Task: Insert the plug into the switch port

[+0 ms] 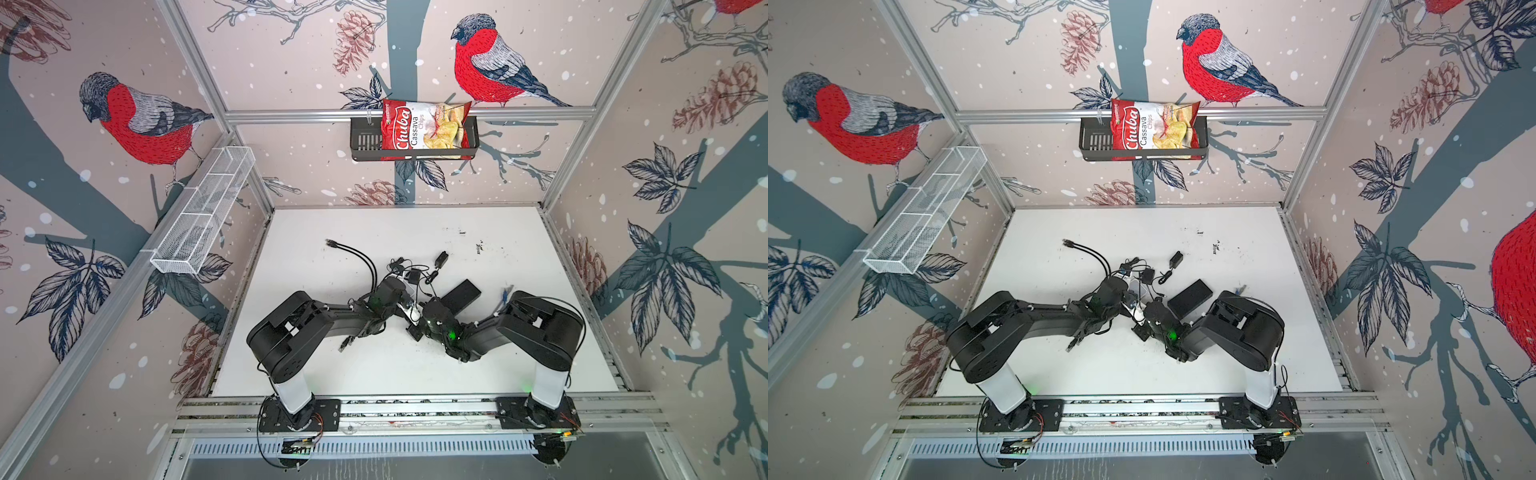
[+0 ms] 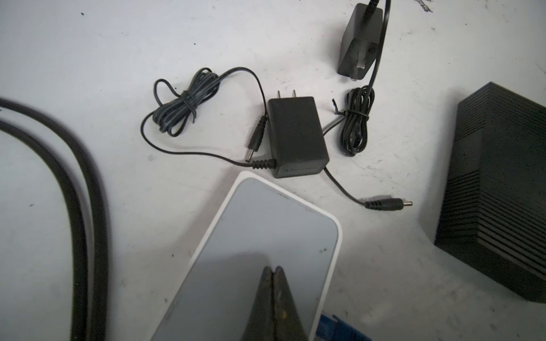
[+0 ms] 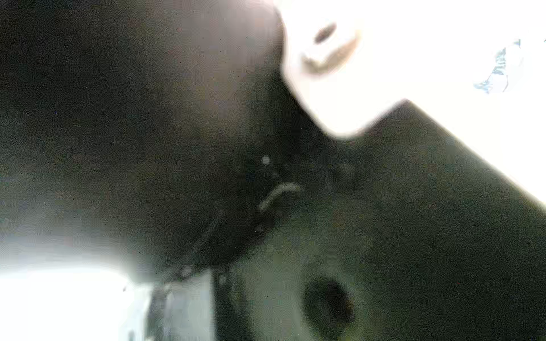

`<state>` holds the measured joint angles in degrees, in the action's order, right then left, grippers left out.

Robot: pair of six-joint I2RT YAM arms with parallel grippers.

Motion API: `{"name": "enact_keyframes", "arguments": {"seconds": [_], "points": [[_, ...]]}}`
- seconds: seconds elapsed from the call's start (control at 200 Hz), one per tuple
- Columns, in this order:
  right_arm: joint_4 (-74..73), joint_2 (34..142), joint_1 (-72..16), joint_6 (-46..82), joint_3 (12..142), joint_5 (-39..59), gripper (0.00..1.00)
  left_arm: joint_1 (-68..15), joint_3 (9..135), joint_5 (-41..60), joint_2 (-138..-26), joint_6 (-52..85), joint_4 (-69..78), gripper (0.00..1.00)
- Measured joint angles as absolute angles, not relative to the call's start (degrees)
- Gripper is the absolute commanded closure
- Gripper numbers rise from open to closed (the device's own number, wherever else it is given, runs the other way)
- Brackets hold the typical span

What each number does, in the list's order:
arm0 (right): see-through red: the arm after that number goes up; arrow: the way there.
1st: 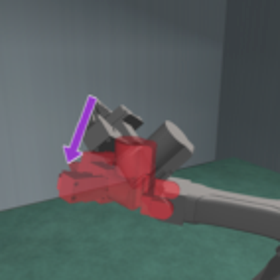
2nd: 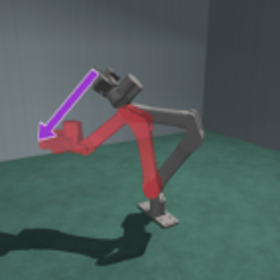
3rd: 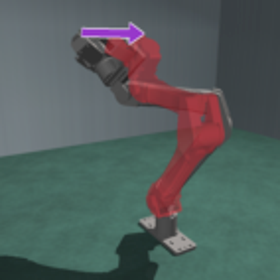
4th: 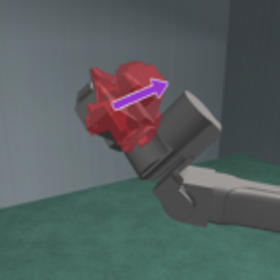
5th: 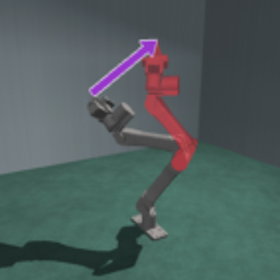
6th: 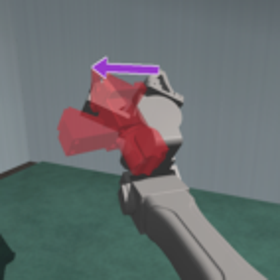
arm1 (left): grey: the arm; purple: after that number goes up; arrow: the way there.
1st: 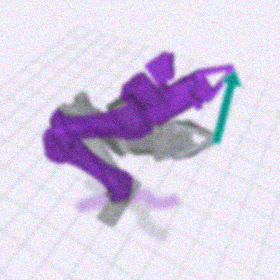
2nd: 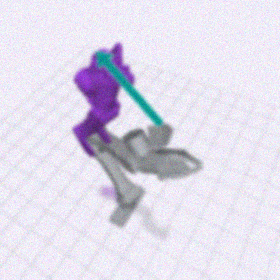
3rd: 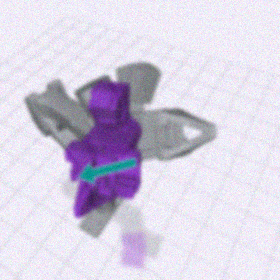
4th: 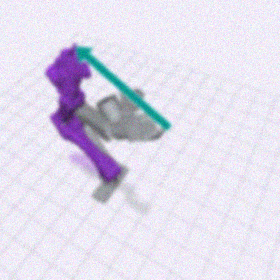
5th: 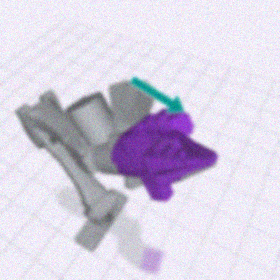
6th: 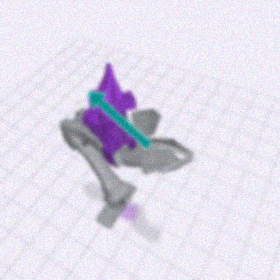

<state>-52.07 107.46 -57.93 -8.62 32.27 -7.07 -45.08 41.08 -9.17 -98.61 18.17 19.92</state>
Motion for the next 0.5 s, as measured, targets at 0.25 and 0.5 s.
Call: {"name": "enact_keyframes", "arguments": {"seconds": [0.25, 0.5], "points": [[-57.5, 106.4, -58.0, -9.5, 28.7, -6.8, 0.77, -45.2, 43.4, -3.0, -98.0, 18.2, 14.9, 0.98], [-57.2, 105.0, -57.9, -10.6, 26.6, -6.1, 0.74, -45.1, 44.8, 1.3, -98.3, 18.6, 10.3, 0.95]]}}
